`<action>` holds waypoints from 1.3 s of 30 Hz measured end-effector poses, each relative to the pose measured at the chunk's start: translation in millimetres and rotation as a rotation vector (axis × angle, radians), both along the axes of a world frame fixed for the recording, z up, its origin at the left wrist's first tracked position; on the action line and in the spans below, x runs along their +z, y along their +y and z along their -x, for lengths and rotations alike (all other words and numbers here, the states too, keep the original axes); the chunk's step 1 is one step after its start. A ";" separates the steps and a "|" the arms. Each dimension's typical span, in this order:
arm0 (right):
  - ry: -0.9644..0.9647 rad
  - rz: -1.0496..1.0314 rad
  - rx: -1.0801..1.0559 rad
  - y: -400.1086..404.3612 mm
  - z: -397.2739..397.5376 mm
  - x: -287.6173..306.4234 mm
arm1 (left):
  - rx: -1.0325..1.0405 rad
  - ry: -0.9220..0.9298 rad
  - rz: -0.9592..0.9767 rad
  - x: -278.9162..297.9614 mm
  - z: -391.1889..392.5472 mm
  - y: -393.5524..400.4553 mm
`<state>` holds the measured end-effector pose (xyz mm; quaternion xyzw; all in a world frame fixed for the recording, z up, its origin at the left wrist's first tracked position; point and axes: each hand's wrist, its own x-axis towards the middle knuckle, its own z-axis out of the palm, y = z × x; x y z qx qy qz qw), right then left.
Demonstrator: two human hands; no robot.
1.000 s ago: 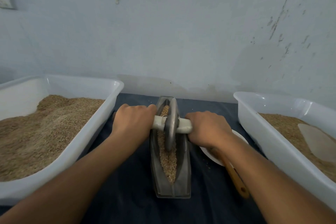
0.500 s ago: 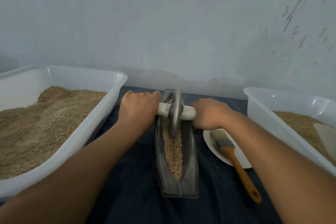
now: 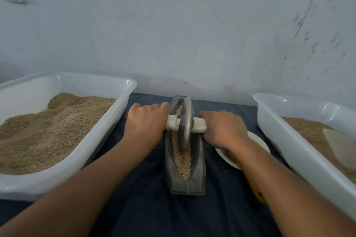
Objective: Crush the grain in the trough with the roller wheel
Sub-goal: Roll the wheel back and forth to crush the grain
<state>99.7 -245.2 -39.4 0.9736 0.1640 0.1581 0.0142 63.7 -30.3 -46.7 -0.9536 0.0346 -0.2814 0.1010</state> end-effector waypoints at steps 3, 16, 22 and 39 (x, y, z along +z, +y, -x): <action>-0.046 -0.015 -0.011 -0.7 11.3 -2.2 | -0.002 -0.008 0.001 0.9 8.9 -1.4; -0.296 -0.016 -0.019 -2.6 55.4 -8.0 | -0.034 0.054 0.019 8.0 41.8 -4.1; -0.379 0.045 0.021 5.5 71.4 1.5 | 0.009 0.013 0.051 0.6 53.9 -2.7; -0.126 -0.020 -0.036 -2.9 23.7 -9.7 | -0.001 0.082 -0.036 8.2 13.3 -3.4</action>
